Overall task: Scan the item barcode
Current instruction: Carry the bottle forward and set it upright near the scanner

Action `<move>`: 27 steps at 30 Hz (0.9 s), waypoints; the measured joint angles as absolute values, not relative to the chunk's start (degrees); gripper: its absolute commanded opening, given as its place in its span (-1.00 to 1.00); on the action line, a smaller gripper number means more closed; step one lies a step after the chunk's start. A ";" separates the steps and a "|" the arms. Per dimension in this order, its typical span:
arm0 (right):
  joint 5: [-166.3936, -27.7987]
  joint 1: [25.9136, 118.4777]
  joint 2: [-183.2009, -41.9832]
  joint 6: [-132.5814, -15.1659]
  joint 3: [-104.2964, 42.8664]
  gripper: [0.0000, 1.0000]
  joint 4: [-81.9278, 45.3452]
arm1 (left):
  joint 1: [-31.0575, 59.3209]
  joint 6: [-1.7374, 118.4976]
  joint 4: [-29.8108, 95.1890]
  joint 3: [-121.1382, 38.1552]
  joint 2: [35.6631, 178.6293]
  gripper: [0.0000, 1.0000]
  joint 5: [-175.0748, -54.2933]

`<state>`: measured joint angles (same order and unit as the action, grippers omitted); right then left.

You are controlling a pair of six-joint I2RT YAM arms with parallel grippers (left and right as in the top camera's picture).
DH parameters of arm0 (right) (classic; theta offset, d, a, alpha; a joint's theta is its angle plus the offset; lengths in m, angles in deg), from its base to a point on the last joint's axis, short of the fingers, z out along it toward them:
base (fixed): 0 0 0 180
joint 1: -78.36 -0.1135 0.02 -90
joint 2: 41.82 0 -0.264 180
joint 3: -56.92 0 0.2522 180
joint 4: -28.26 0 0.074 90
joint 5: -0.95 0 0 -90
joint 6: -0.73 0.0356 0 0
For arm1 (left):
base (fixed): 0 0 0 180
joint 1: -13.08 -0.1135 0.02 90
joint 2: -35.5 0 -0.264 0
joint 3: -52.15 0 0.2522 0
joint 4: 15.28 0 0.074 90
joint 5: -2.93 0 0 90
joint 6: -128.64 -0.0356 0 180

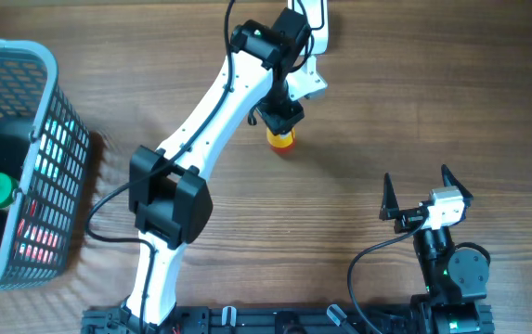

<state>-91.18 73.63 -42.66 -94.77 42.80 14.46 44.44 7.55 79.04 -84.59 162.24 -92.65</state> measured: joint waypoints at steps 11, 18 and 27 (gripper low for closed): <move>-91.18 73.63 -42.66 -94.77 42.80 1.00 14.46 | 44.44 5.21 77.00 -82.89 162.41 1.00 -91.69; -91.18 73.63 -42.66 -94.77 42.80 1.00 14.46 | 44.55 10.87 77.97 -87.96 162.39 1.00 -81.53; -91.18 73.63 -42.66 -94.77 42.80 1.00 14.46 | 43.26 24.38 75.54 -96.64 149.80 1.00 -79.19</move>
